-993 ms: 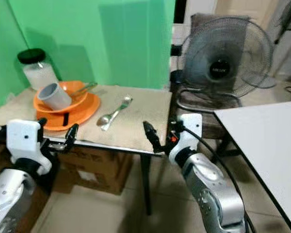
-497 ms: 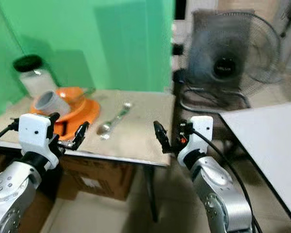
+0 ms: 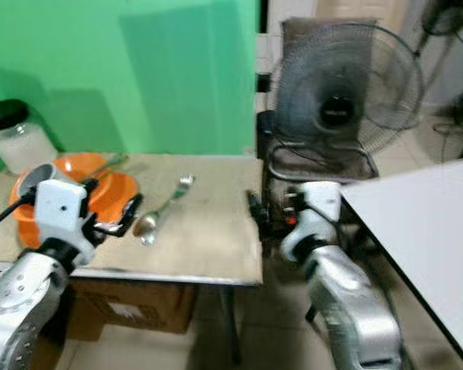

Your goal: Setting the table

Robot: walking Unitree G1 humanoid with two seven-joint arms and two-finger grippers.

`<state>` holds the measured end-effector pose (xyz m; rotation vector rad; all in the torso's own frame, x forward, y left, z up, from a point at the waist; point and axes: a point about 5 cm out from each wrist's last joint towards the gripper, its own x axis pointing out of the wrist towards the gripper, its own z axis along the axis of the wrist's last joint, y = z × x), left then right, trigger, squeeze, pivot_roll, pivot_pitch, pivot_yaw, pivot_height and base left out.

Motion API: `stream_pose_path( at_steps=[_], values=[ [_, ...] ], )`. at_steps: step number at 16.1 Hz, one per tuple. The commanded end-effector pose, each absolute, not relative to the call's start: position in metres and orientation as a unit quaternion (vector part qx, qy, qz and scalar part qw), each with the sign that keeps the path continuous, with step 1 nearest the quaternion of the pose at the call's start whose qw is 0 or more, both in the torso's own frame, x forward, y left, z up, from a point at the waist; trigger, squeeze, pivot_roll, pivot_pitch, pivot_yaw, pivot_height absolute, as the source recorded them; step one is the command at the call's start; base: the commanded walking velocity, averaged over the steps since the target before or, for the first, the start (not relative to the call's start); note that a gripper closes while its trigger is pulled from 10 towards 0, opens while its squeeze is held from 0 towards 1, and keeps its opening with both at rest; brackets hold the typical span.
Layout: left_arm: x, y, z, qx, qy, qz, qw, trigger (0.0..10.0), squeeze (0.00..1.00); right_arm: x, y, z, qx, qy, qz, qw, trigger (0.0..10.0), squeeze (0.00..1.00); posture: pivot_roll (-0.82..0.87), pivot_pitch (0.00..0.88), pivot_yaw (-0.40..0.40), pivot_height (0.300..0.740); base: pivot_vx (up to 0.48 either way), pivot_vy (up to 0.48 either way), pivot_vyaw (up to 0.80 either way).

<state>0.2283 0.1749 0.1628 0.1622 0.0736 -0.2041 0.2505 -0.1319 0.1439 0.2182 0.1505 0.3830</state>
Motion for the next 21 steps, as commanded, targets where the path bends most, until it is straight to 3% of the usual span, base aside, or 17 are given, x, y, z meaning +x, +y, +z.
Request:
stream_pose_path(
  at_steps=[1, 10, 16, 17, 18, 19, 20, 21],
  values=[
    [0.228, 0.177, 0.161, 0.083, 0.038, -0.1, 0.991, 10.0, 0.0, 0.251, -0.13, 0.148, 0.103, 0.065, 0.2, 0.972, 10.0, 1.0, -0.01, 0.004, 0.042, 0.74, 0.27, 0.0, 0.0],
    [0.238, 0.177, 0.158, 0.114, 0.05, -0.155, 0.98, 10.0, 0.0, 0.25, -0.136, 0.152, 0.07, 0.07, 0.237, 0.966, 10.0, 1.0, -0.04, 0.003, 0.049, 0.74, 0.267, 0.0, -0.25],
    [0.252, 0.177, 0.152, 0.128, 0.103, -0.221, 0.961, 10.0, 0.0, 0.249, -0.138, 0.155, 0.014, 0.098, 0.296, 0.95, 10.0, 1.0, -0.04, 0.003, 0.047, 0.74, 0.0, 0.0, 0.0],
    [0.259, 0.18, 0.15, 0.128, 0.121, -0.232, 0.957, 10.0, 0.85, 0.25, -0.14, 0.157, 0.005, 0.1, 0.302, 0.948, 10.0, 1.0, -0.05, 0.008, 0.042, 0.74, 0.0, 0.0, 0.0],
    [0.266, 0.184, 0.15, 0.127, 0.131, -0.243, 0.953, 10.0, 1.0, 0.25, -0.142, 0.159, -0.002, 0.103, 0.311, 0.945, 10.0, 1.0, -0.05, 0.006, 0.043, 0.74, 0.0, 0.0, 0.0],
    [0.276, 0.186, 0.148, 0.133, 0.141, -0.256, 0.947, 10.0, 1.0, 0.248, -0.145, 0.159, -0.016, 0.111, 0.326, 0.939, 10.0, 1.0, -0.06, 0.003, 0.043, 0.74, 0.0, 0.0, 0.0],
    [0.282, 0.187, 0.145, 0.14, 0.149, -0.26, 0.944, 10.0, 1.0, 0.246, -0.147, 0.158, -0.024, 0.115, 0.335, 0.935, 10.0, 0.76, -0.07, 0.0, 0.044, 0.74, 0.0, 0.0, 0.0],
    [0.284, 0.187, 0.143, 0.145, 0.152, -0.263, 0.942, 10.0, 1.0, 0.245, -0.148, 0.157, -0.029, 0.116, 0.337, 0.934, 10.0, 0.15, -0.07, 0.0, 0.045, 0.74, 0.0, 0.0, 0.0]
  ],
)
